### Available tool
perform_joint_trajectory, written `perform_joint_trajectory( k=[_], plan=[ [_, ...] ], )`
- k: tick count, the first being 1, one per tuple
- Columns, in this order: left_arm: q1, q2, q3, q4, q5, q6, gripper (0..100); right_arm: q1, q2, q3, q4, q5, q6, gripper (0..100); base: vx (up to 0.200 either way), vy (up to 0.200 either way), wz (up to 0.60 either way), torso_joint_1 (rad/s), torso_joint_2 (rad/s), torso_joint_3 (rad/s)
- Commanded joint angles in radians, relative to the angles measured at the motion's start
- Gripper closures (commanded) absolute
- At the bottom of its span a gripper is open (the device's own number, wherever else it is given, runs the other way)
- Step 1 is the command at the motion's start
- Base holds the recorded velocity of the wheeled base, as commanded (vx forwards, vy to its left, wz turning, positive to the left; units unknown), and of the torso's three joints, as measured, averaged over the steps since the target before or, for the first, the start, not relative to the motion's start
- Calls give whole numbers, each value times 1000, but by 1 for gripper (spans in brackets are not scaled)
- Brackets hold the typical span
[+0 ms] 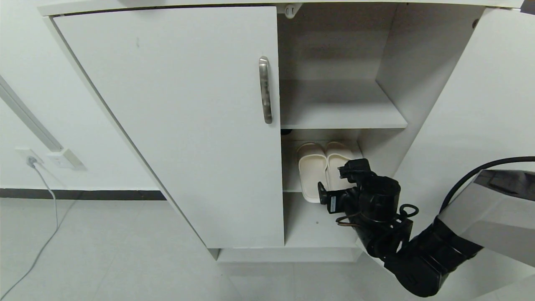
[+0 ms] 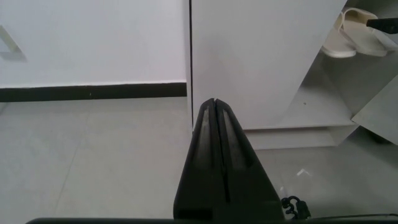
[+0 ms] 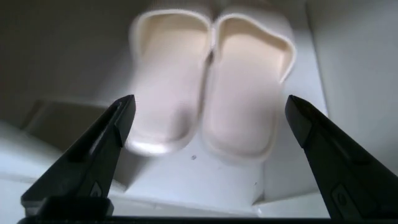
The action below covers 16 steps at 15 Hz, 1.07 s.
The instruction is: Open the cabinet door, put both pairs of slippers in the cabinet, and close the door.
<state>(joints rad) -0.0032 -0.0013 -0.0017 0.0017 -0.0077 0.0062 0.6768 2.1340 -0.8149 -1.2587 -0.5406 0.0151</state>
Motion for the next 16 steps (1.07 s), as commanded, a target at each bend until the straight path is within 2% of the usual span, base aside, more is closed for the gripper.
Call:
perform_joint_trajectory(
  k=[1,4,10,16],
  plan=[
    [0,1,0,0,0,0,100,18,-25,20,-1,1,-3,0,0,0,0,0,0,0],
    [0,1,0,0,0,0,100,21,-22,26,-5,1,-1,0,0,0,0,0,0,0],
    [0,1,0,0,0,-2,100,23,-19,31,-5,1,-1,0,-200,0,0,0,2,3],
    [0,1,0,0,5,-6,100,23,-23,43,-5,1,-1,0,0,0,0,0,0,0]
  ],
)
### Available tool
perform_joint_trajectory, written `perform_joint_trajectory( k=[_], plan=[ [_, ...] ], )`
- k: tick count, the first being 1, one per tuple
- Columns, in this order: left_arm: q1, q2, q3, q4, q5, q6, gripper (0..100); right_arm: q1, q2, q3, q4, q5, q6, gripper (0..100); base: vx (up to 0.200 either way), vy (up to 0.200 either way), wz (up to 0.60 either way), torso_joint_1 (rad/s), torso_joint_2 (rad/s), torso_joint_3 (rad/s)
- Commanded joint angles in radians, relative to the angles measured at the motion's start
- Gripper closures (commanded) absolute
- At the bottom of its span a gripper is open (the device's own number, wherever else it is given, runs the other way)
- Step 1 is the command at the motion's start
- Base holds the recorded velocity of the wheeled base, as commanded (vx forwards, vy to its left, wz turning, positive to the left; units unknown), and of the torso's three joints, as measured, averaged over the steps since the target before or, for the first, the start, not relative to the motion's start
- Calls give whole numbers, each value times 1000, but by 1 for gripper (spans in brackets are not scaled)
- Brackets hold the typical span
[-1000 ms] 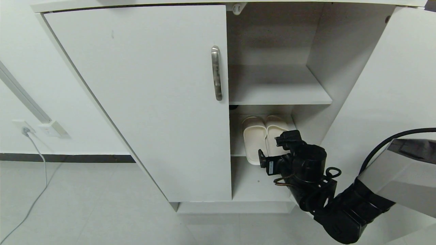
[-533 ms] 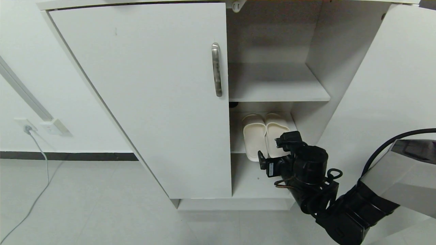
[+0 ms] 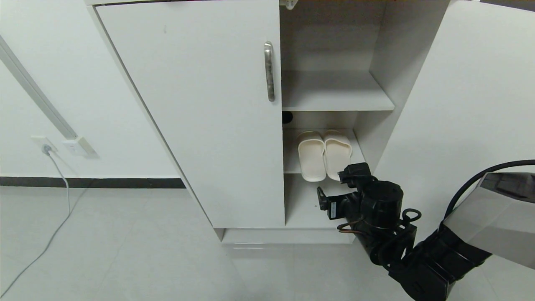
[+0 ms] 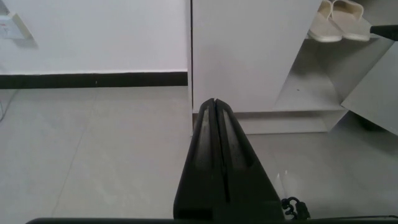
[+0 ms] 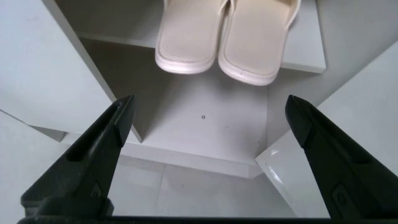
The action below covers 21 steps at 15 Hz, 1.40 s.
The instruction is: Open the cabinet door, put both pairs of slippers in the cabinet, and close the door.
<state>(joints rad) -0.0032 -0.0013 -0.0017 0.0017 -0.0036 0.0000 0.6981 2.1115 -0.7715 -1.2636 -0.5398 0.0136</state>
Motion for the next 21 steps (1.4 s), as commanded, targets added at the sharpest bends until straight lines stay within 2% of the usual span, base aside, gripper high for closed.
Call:
perform_joint_trajectory(
  k=[1,13,21],
  plan=[
    [0,1,0,0,-1,2,100,1,-1,1,0,0,0,0,0,0,0,0,0,0],
    [0,1,0,0,-1,0,100,1,-5,9,-10,0,0,0,0,0,0,0,0,0],
    [0,1,0,0,-1,0,100,1,-4,14,-10,0,-1,0,0,0,0,4,3,176]
  ],
)
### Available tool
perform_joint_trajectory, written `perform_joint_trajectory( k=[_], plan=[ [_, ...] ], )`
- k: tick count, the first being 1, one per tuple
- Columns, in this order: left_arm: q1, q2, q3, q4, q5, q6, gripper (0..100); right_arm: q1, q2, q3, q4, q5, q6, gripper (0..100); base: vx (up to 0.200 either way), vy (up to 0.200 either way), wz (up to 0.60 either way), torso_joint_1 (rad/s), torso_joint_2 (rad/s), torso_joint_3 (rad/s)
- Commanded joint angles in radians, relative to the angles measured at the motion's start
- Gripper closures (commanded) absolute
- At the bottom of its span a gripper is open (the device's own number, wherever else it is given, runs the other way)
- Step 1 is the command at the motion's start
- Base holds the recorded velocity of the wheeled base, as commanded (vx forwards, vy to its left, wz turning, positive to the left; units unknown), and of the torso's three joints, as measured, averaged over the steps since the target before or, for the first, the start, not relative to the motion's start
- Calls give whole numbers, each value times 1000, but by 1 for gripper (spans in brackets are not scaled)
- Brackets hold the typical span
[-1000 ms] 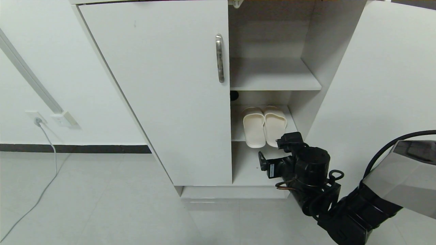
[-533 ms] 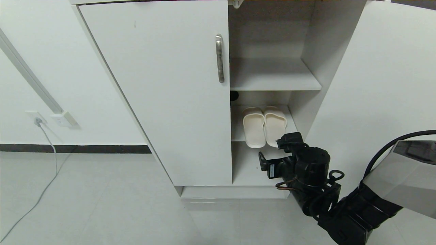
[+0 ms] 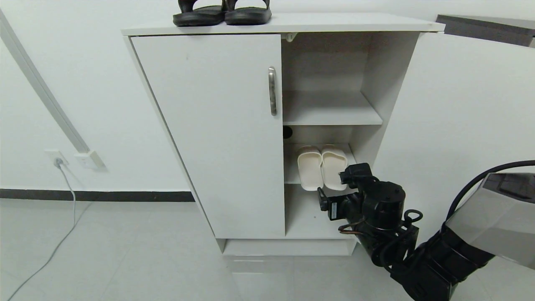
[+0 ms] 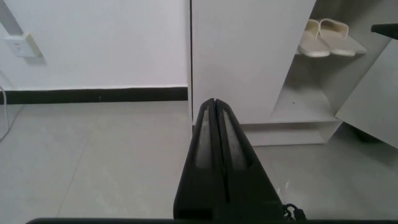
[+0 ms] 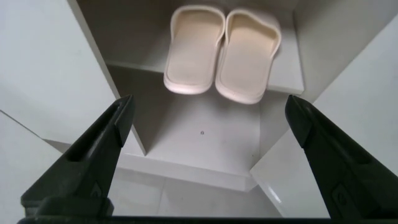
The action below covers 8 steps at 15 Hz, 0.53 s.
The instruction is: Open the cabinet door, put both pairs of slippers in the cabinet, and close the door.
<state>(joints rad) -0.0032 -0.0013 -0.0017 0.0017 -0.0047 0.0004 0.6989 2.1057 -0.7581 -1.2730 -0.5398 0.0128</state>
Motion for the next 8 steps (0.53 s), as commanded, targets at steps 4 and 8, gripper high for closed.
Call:
perform_joint_trajectory(
  k=[4,8],
  plan=[
    [0,1,0,0,-1,1,100,1,5,0,0,0,0,0,0,0,0,1,4,195],
    [0,1,0,0,0,1,100,7,7,0,0,0,1,0,0,0,0,2,1,29]
  ],
)
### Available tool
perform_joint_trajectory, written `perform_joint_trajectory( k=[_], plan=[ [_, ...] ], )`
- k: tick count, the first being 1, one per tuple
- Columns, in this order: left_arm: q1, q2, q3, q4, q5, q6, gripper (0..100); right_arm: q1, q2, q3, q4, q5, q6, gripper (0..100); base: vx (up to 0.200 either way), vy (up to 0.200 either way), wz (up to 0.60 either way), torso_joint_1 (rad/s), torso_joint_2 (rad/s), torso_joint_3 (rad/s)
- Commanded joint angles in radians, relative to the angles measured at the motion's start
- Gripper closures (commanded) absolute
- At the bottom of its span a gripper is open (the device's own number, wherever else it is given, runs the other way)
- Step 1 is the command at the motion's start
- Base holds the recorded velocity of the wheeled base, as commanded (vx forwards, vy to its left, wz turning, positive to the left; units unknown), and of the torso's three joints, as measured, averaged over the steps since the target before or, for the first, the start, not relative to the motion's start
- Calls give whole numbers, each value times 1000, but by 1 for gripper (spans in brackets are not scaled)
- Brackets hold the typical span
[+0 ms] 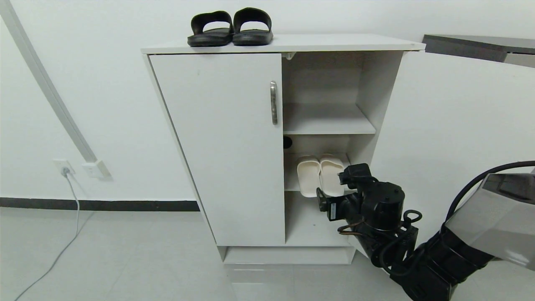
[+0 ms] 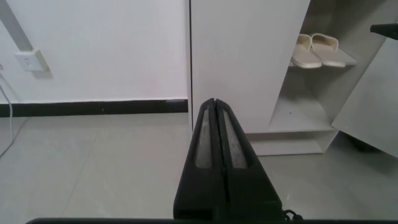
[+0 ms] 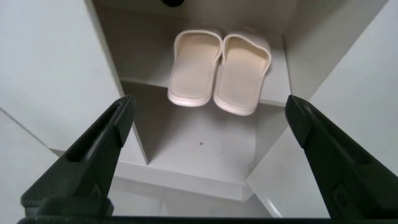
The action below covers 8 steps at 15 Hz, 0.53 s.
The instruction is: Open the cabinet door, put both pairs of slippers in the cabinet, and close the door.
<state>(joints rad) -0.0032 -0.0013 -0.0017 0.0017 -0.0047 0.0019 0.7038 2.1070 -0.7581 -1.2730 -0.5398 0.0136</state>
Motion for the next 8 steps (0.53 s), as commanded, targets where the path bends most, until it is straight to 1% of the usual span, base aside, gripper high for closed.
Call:
perform_joint_trajectory(
  k=[1,8],
  plan=[
    [0,1,0,0,0,0,100,2,5,6,0,0,0,0,0,0,0,0,0,0],
    [0,1,0,0,0,-2,100,3,7,11,0,0,0,0,0,0,0,0,0,0]
  ],
)
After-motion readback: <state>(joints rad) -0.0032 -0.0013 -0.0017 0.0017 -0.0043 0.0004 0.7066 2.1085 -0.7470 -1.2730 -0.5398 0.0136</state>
